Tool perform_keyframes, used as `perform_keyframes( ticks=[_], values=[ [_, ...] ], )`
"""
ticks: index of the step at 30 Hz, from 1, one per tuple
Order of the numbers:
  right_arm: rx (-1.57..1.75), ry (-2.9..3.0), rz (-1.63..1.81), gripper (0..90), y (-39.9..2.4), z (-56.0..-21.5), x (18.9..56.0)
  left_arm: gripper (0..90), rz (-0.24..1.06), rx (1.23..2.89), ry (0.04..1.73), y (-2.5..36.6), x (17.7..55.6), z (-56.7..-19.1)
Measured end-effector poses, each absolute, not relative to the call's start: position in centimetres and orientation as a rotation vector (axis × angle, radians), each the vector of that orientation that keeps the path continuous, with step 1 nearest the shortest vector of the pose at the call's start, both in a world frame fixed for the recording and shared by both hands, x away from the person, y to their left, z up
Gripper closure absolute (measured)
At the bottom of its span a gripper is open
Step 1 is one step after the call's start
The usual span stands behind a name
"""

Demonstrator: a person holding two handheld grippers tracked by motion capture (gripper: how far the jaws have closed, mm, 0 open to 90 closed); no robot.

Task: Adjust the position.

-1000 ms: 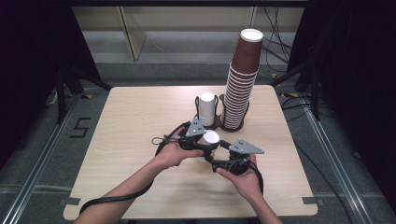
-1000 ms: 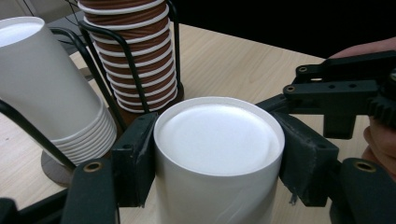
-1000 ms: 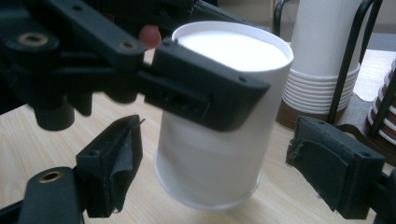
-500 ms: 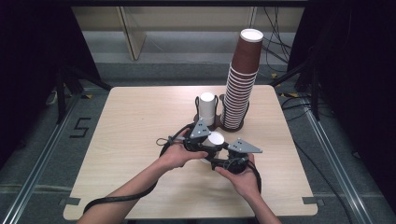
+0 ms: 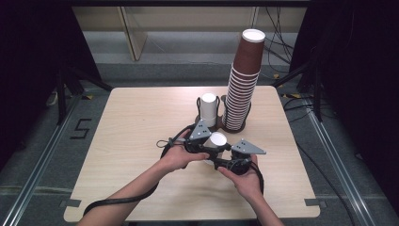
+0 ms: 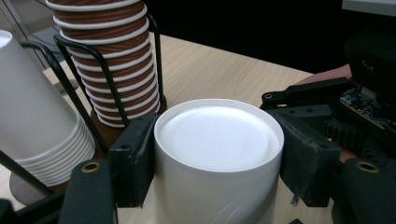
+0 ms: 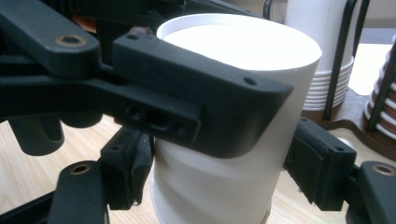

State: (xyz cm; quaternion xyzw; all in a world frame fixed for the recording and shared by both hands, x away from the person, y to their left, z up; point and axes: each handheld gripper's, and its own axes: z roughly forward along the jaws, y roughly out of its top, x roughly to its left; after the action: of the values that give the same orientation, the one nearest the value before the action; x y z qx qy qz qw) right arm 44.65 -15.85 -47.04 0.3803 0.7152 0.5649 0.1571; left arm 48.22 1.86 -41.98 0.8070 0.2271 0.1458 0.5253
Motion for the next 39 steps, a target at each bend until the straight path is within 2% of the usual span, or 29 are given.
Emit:
perform_keyframes(
  ticks=[2, 5, 11, 16, 21, 28, 39],
  values=[
    [1.062, 2.037, 1.610, 30.0, -15.9, -47.0, 44.8, 31.4, 0.354, 1.912, 0.529, 1.9, 48.3, -42.0],
    [1.115, 2.045, 1.599, 30.2, -16.0, -47.1, 44.7, 23.5, 0.364, 1.885, 0.519, 2.2, 48.2, -41.6],
    [1.178, 2.029, 1.576, 30.2, -16.6, -47.2, 44.9, 16.8, 0.420, 1.848, 0.494, 4.0, 47.9, -40.3],
    [1.264, 1.983, 1.615, 30.1, -17.5, -47.2, 45.2, 13.0, 0.460, 1.876, 0.472, 5.9, 47.0, -40.8],
    [1.370, 1.956, 1.690, 30.0, -17.9, -47.2, 45.3, 0.0, 0.439, 1.915, 0.434, 7.1, 45.9, -42.3],
    [1.570, 1.915, 1.872, 30.1, -18.3, -47.4, 45.2, 0.0, 0.426, 1.941, 0.431, 7.0, 44.5, -44.7],
    [1.579, 1.919, 1.911, 30.1, -18.4, -47.5, 45.0, 0.0, 0.429, 1.948, 0.395, 4.7, 45.1, -46.6]
  ],
)
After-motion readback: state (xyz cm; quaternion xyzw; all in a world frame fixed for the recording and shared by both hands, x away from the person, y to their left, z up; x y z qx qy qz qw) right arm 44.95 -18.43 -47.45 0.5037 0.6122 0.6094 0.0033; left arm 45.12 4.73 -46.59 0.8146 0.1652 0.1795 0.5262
